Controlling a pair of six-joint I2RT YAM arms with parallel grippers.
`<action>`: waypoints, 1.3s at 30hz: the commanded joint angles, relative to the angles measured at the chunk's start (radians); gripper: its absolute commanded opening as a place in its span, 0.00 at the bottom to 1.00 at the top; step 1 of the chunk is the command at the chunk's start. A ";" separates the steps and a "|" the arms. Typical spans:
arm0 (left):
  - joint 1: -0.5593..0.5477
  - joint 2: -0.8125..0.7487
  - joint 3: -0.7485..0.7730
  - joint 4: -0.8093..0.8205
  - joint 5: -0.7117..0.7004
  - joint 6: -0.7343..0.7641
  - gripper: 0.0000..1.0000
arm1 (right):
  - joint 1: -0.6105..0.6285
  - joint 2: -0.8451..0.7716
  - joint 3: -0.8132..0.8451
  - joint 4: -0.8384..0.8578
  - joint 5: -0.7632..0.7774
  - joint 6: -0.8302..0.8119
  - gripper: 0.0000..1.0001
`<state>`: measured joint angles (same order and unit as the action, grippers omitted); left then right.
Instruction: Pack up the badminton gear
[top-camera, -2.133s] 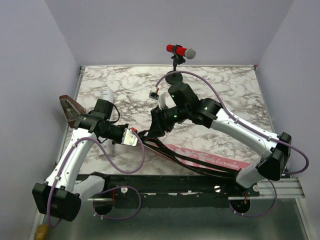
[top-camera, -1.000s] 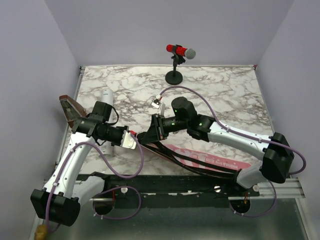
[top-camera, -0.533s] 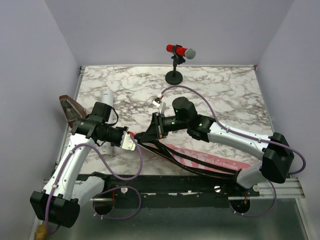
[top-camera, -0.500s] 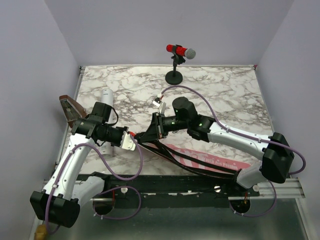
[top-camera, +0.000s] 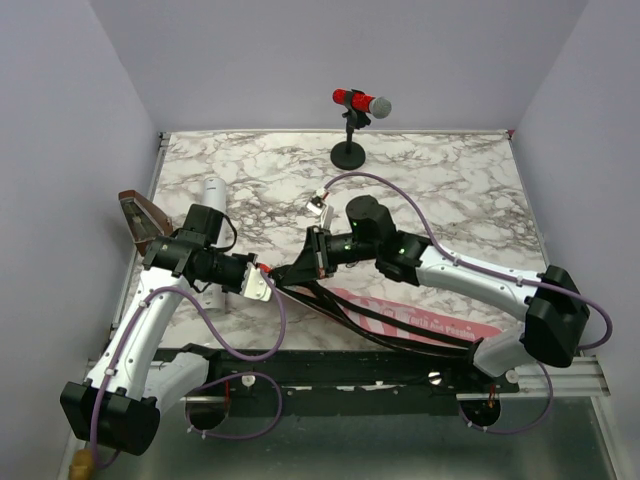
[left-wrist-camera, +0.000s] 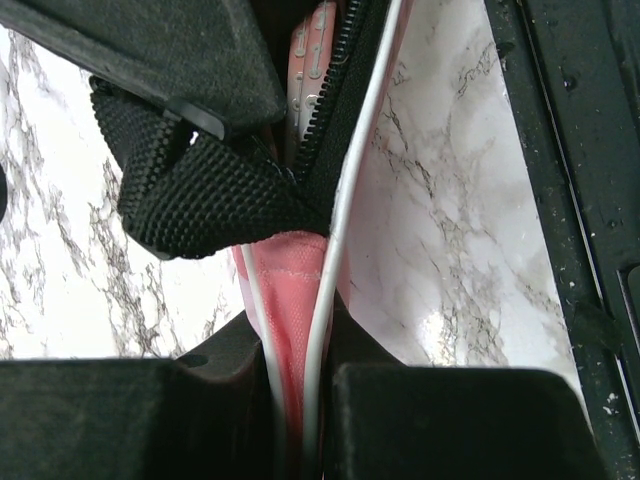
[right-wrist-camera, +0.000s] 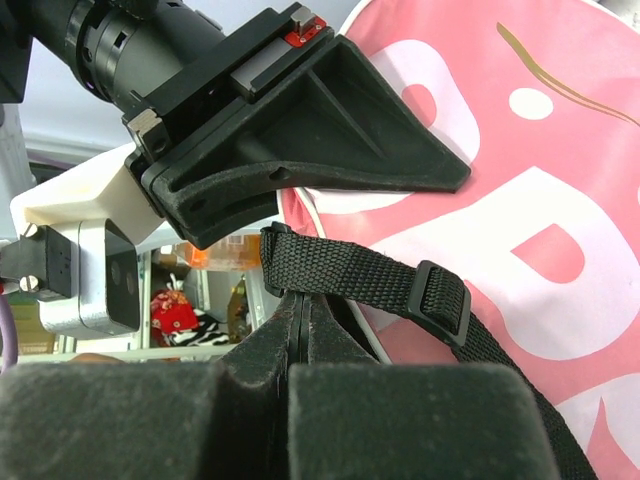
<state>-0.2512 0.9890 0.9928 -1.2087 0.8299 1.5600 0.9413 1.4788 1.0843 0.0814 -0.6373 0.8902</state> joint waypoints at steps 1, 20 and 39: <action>-0.013 -0.009 -0.006 -0.019 -0.009 0.020 0.00 | 0.001 -0.035 -0.032 0.008 0.042 -0.008 0.00; 0.010 0.039 0.033 0.026 -0.009 -0.055 0.00 | -0.001 -0.175 -0.132 -0.080 0.157 -0.028 0.00; 0.208 0.122 0.112 -0.020 0.051 0.032 0.00 | -0.042 -0.238 -0.096 -0.313 0.241 -0.135 0.00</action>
<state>-0.0692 1.1217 1.0901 -1.2407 0.8703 1.5524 0.9073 1.2732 0.9676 -0.1200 -0.4072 0.8082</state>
